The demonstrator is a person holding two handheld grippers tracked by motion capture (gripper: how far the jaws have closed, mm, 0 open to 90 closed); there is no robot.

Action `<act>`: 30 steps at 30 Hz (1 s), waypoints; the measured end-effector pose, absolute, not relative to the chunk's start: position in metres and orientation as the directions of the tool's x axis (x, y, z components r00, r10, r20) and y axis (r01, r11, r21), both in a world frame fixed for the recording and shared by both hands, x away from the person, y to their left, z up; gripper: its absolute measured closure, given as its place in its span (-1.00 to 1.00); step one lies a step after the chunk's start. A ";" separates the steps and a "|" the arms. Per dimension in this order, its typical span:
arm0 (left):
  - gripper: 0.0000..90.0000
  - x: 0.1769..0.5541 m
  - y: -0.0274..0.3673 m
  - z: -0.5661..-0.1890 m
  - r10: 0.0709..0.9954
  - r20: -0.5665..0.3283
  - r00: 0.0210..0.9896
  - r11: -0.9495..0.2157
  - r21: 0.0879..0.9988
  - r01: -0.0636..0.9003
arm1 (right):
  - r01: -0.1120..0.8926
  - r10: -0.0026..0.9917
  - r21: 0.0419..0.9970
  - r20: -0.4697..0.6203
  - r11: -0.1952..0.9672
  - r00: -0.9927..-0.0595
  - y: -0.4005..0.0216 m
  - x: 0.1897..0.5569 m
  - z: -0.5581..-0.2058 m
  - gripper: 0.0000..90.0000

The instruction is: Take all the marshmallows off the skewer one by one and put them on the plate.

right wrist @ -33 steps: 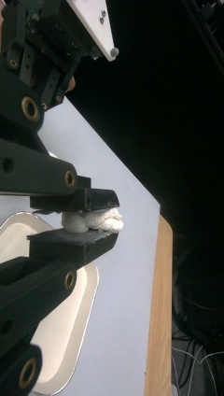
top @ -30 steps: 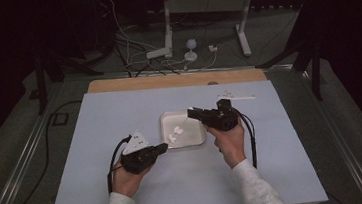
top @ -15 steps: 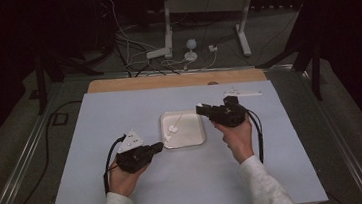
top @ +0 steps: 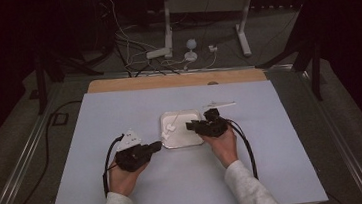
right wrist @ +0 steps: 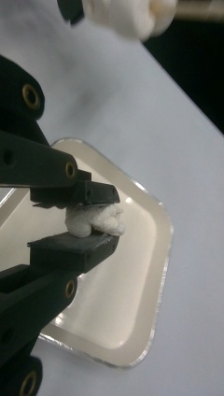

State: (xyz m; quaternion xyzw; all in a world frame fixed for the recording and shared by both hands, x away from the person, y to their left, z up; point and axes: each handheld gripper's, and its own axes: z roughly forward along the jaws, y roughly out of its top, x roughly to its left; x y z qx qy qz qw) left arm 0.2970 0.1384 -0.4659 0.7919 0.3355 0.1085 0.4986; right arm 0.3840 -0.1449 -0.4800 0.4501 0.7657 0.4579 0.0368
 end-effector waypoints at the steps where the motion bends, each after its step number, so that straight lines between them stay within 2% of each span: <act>1: 1.00 0.297 0.138 -0.466 0.640 -0.164 0.751 -0.277 0.862 0.425 | 0.659 0.725 0.731 0.354 0.180 -0.590 -0.143 0.385 -0.482 0.63; 4: 1.00 0.297 0.137 -0.467 0.640 -0.166 0.750 -0.278 0.860 0.428 | 0.670 0.742 0.720 0.347 0.181 -0.573 -0.140 0.388 -0.486 0.30; 5: 1.00 0.298 0.137 -0.467 0.640 -0.166 0.750 -0.278 0.860 0.428 | 0.670 0.742 0.720 0.347 0.181 -0.573 -0.140 0.388 -0.486 0.30; 6: 1.00 0.298 0.137 -0.467 0.641 -0.166 0.749 -0.278 0.860 0.428 | 0.681 0.755 0.710 0.346 0.177 -0.557 -0.139 0.390 -0.488 0.14; 7: 1.00 0.298 0.137 -0.467 0.642 -0.166 0.748 -0.278 0.860 0.429 | 0.681 0.755 0.710 0.346 0.177 -0.557 -0.139 0.390 -0.488 0.14; 13: 1.00 0.299 0.139 -0.468 0.655 -0.172 0.736 -0.265 0.859 0.438 | 0.671 0.739 0.724 0.365 0.156 -0.566 -0.142 0.383 -0.480 -0.30; 22: 1.00 0.299 0.137 -0.469 0.663 -0.174 0.728 -0.261 0.858 0.442 | 0.644 0.654 0.756 0.430 0.117 -0.622 -0.147 0.366 -0.457 -0.42; 30: 1.00 0.299 0.137 -0.470 0.662 -0.177 0.729 -0.259 0.858 0.444 | 0.628 0.585 0.770 0.460 0.112 -0.668 -0.141 0.358 -0.447 -0.40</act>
